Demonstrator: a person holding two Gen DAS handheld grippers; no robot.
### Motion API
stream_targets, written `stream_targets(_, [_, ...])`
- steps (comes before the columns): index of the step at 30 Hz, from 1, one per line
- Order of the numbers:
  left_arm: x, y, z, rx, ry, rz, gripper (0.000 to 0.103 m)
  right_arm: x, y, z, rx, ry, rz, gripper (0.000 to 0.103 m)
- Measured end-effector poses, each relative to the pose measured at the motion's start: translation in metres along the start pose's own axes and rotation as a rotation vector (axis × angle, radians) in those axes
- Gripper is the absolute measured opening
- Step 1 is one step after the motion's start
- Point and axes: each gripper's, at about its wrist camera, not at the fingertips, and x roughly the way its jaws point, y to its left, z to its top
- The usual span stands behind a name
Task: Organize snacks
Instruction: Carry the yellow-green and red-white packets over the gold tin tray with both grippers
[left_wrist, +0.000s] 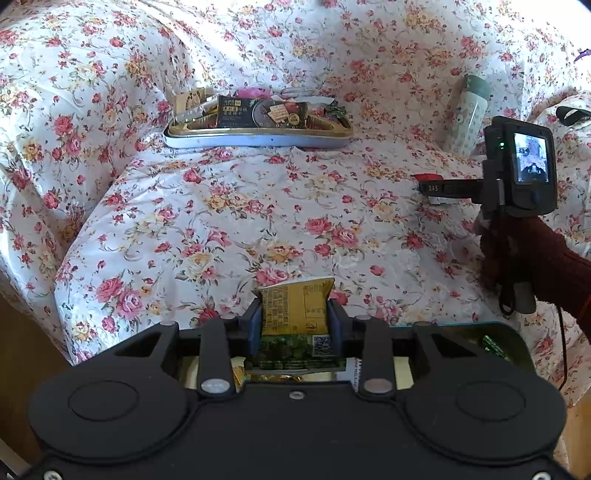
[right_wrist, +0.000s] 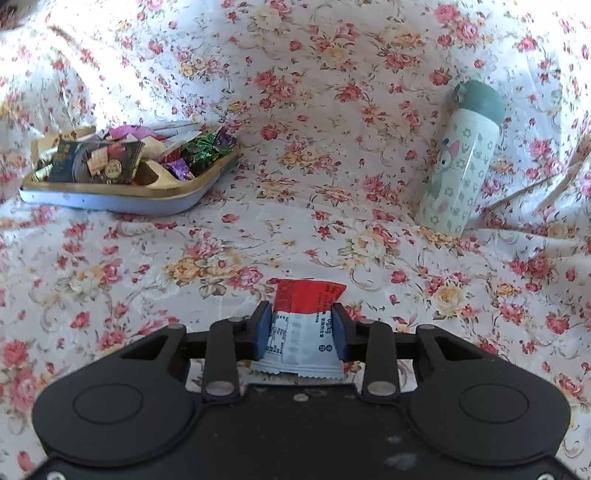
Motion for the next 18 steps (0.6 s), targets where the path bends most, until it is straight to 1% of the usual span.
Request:
stream_targets(3, [-0.004,0.000,0.001,0.002,-0.008,-0.001,0.044,-0.009,-0.011,0.003,0.062,-0.004,0.009,0.035])
stream_targets(9, [-0.014,0.002,0.006,-0.015,-0.009,-0.021,0.044,-0.047,-0.040,0.012,0.273,-0.023,0.081,0.035])
stream_targets(14, [-0.026,0.006,0.011,-0.033,0.017,-0.055,0.044,-0.098,-0.049,0.012,0.392,-0.047,0.163,0.036])
stream_targets(18, [-0.033,0.008,0.013,-0.063,0.053,-0.106,0.044,-0.144,-0.042,0.002,0.424,-0.057,0.203,0.036])
